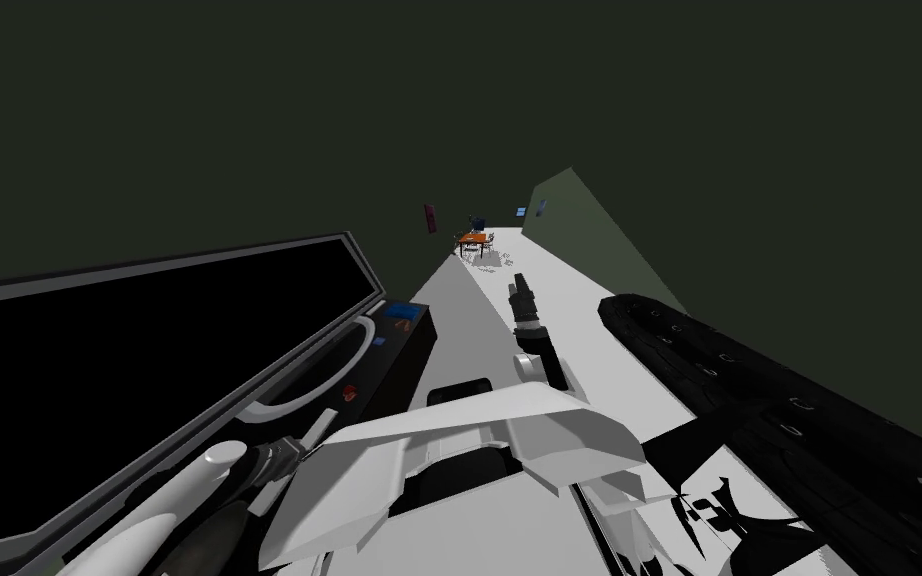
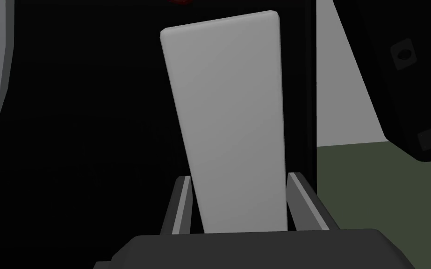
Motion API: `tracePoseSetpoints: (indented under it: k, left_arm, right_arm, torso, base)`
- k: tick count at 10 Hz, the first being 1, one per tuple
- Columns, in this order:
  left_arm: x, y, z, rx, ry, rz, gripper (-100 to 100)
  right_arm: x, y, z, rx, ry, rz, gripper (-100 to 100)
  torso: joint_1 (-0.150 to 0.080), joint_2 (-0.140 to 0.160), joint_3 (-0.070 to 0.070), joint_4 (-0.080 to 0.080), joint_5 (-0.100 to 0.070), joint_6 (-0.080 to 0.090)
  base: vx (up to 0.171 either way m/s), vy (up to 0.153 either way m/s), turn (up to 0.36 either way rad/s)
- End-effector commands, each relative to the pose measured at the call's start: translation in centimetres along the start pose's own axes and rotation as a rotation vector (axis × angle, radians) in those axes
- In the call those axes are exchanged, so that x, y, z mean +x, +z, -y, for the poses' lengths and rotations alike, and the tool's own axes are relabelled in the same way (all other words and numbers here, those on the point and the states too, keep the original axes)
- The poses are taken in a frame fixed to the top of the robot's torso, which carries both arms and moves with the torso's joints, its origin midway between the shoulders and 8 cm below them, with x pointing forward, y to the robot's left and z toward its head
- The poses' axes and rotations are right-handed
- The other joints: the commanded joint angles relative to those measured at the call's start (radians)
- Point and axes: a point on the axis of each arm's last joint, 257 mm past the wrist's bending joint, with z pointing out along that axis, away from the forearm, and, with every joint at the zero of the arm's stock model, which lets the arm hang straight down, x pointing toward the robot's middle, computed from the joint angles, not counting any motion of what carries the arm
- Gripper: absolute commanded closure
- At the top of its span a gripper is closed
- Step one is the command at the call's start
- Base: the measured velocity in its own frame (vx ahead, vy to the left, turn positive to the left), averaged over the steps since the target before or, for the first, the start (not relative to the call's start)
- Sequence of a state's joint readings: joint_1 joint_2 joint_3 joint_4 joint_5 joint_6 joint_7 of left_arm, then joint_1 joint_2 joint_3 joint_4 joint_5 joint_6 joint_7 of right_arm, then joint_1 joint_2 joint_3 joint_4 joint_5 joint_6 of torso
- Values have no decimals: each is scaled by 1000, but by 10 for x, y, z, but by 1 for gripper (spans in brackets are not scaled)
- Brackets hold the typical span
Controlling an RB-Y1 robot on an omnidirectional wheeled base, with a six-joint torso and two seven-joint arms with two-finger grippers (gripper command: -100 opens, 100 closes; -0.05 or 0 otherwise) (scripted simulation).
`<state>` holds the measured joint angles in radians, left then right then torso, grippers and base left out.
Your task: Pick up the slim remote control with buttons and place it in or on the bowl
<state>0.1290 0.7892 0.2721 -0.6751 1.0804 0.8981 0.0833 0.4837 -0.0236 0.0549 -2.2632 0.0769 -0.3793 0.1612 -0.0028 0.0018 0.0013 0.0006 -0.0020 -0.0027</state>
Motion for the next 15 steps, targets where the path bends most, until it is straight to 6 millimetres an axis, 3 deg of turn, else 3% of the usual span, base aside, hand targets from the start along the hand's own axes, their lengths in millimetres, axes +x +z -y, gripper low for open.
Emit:
tracePoseSetpoints:
  k: [1, 5, 7, 14, 15]
  left_arm:
    - [-8, -6, 1, -5, -10, -5, 100]
    - [-33, -17, 1, -18, -35, -8, 100]
    - [-56, -24, -5, -35, -46, 0, 100]
    - [-136, -45, -39, -105, -50, 74, 100]
    - [-136, -45, -39, -105, -50, 74, 100]
  right_arm:
    - [0, 0, 0, 0, 0, 0, 0]
    - [0, 0, 0, 0, 0, 0, 0]
    - [0, 0, 0, 0, 0, 0, 0]
    - [0, 0, 0, 0, 0, 0, 0]
    - [0, 0, 0, 0, -1, 0, 0]
  torso:
    - [0, 0, 0, 0, 0, 0]
    - [3, -2, -1, -1, 1, 0]
    - [5, -2, -2, -1, 1, -1]
    - [10, -6, -4, -2, 2, -2]
    - [10, -7, -5, -3, 2, -2]
  base:
    - [-21, -23, -75]
    - [-8, 4, -52]
    - [13, 44, -16]
    - [47, 98, 68]
    - [60, 84, 51]
